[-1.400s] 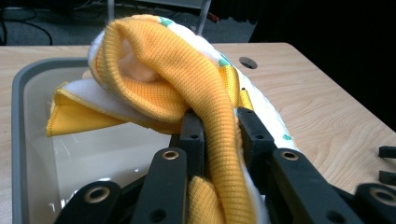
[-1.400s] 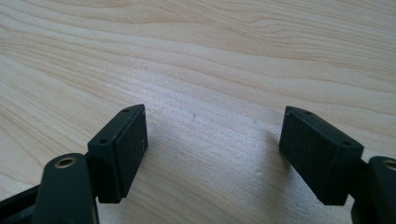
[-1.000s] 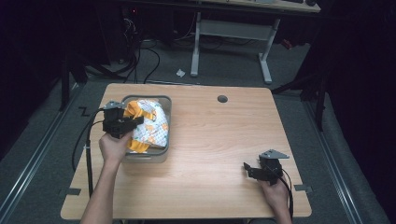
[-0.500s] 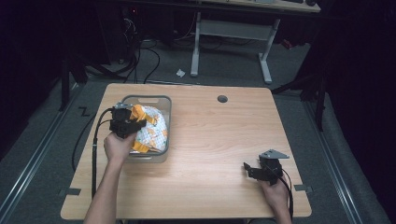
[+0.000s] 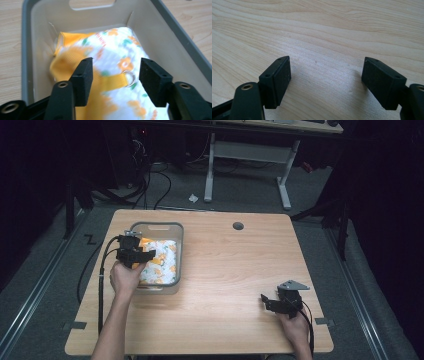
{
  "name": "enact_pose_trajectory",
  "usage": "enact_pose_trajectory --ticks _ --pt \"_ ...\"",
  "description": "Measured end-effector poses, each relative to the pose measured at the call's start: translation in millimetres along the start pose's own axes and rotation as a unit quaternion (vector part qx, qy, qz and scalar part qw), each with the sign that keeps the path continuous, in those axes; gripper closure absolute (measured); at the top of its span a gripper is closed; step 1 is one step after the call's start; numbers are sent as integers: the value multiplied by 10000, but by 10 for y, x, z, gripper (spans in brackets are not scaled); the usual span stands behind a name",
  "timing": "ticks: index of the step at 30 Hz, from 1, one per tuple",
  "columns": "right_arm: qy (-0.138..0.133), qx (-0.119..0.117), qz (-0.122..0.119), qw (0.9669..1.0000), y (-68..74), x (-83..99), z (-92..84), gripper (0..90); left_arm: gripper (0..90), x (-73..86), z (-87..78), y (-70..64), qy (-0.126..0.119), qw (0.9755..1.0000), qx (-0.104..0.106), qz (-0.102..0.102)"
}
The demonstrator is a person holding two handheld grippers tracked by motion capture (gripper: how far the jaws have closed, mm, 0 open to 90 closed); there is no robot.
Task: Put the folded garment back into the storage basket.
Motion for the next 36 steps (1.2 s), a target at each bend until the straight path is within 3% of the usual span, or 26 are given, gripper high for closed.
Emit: enact_pose_trajectory --ticks 9,21,28,36 --pt "-1 -1 1 10000 0 0 0 236 393 -78 -182 -131 -354 9992 65 188" --pt "-1 0 2 10000 1 0 0 237 370 -115 -396 -495 -784 9951 377 468" --pt "-1 0 1 10000 1 0 0 237 363 -41 -444 -586 -809 9944 408 542" --pt "-1 -1 2 10000 1 0 0 236 359 31 -503 -730 -899 9926 583 577"
Point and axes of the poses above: each handheld gripper's, and its own axes: z roughly forward along the jaws, x roughly out of its underside, y roughly to its left, the point moved 10 cm from there along z, roughly forward along the jaws, and after that the axes turned 4 degrees about -y, right-handed, at the moved point
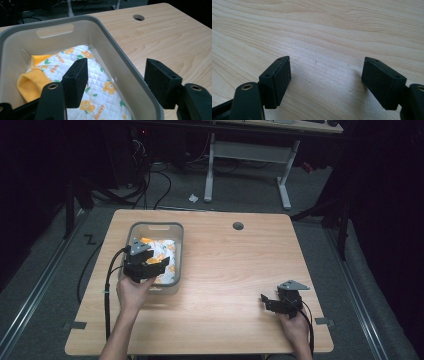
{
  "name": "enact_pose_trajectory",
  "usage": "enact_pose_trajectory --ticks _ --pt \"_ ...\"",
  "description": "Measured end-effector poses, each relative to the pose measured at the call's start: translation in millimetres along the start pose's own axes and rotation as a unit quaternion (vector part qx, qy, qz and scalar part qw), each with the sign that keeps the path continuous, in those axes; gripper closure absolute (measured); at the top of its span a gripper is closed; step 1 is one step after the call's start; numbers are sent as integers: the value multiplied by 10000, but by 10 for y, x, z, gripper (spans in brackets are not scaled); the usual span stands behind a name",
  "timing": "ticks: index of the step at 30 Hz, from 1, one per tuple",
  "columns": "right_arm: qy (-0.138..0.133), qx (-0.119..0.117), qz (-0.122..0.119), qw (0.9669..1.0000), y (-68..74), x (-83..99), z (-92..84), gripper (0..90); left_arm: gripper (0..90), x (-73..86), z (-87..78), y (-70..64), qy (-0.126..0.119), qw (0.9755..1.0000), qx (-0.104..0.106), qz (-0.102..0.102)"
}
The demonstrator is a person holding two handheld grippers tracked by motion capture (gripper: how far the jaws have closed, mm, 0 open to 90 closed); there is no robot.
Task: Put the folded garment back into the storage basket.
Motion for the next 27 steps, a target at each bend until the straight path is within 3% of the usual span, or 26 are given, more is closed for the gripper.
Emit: enact_pose_trajectory --ticks 21,27 --pt "-1 -2 0 10000 0 0 0 237 357 113 -76 -335 -133 9993 340 39" --pt "-1 -2 0 10000 0 0 0 237 356 182 -96 -370 -110 9995 247 139"
Point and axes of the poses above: each handheld gripper's, and its own axes: z roughly forward along the jaws, x roughly out of its underside, y roughly to its left, the point moved 10 cm from there along z, roughly forward along the jaws, and after that the axes turned 4 degrees about -y, right-handed, at the moved point
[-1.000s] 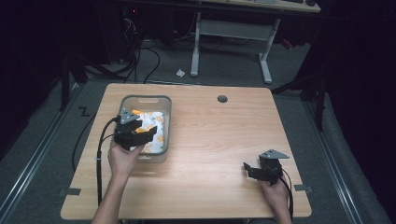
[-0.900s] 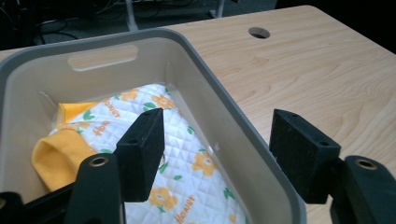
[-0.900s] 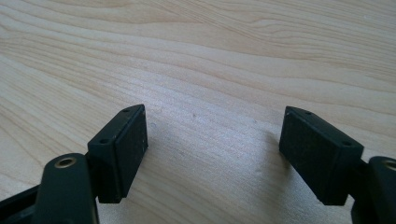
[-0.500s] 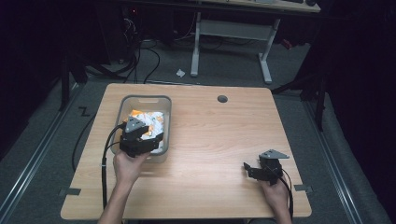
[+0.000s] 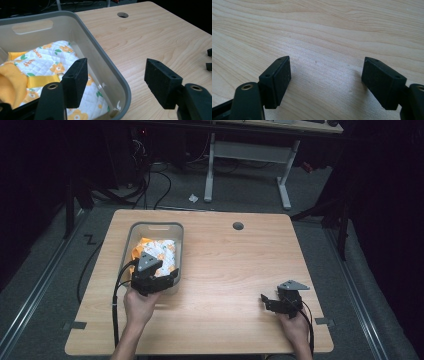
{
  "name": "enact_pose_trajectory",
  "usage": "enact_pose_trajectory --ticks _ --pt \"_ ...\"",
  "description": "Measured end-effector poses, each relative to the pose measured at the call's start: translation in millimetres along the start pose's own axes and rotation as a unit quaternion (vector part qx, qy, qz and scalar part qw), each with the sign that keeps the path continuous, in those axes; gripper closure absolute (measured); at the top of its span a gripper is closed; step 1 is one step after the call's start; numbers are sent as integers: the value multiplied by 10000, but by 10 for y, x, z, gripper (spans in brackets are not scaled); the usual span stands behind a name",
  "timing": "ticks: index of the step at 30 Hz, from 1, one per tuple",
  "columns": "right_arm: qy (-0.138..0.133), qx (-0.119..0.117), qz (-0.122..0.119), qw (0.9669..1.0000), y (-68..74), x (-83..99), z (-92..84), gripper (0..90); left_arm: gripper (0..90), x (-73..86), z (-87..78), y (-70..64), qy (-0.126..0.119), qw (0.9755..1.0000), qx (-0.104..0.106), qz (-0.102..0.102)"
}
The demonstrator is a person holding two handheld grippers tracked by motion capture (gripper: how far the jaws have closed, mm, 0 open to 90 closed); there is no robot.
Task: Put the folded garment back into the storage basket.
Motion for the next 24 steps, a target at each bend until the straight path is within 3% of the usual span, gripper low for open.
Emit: enact_pose_trajectory --ticks 24 --pt "-4 -2 -8 10000 0 -1 1 237 357 252 -28 -219 -99 9993 275 -213"
Point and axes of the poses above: each handheld gripper's, and its own axes: z roughly forward along the jaws, x roughly out of its underside, y roughly to its left, the point moved 10 cm from there along z, roughly forward along the jaws, and after that the axes turned 4 degrees about -y, right-handed, at the moved point
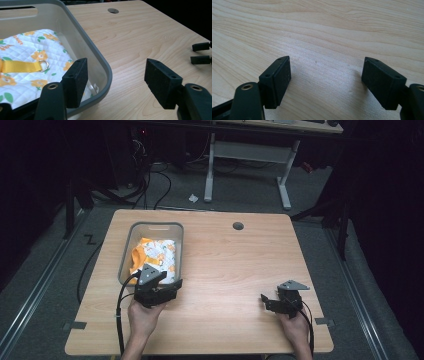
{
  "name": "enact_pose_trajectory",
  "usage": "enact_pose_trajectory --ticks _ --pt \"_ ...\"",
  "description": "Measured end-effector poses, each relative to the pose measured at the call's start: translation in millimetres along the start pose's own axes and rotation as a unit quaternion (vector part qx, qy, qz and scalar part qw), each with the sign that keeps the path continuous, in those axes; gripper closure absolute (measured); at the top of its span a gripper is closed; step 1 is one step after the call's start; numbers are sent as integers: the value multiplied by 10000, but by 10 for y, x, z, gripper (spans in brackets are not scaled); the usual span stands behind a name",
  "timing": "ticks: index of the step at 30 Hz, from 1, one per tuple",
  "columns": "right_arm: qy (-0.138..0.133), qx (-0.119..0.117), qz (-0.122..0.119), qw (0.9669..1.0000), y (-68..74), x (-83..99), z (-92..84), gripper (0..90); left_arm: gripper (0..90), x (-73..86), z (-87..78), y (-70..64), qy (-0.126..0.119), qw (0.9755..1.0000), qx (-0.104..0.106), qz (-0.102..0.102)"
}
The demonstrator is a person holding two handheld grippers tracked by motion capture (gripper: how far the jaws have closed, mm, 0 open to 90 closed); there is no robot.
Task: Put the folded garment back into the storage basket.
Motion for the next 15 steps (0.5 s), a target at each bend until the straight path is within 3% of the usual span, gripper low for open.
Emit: enact_pose_trajectory --ticks 15 --pt "5 4 7 10000 1 1 -1 237 357 106 122 -279 86 9993 344 103"
Point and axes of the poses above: each handheld gripper's, and its own axes: z roughly forward along the jaws, x roughly out of its underside, y roughly to its left, the point moved 10 cm from there along z, roughly forward along the jaws, and after that the axes turned 4 degrees about -y, right-handed, at the moved point
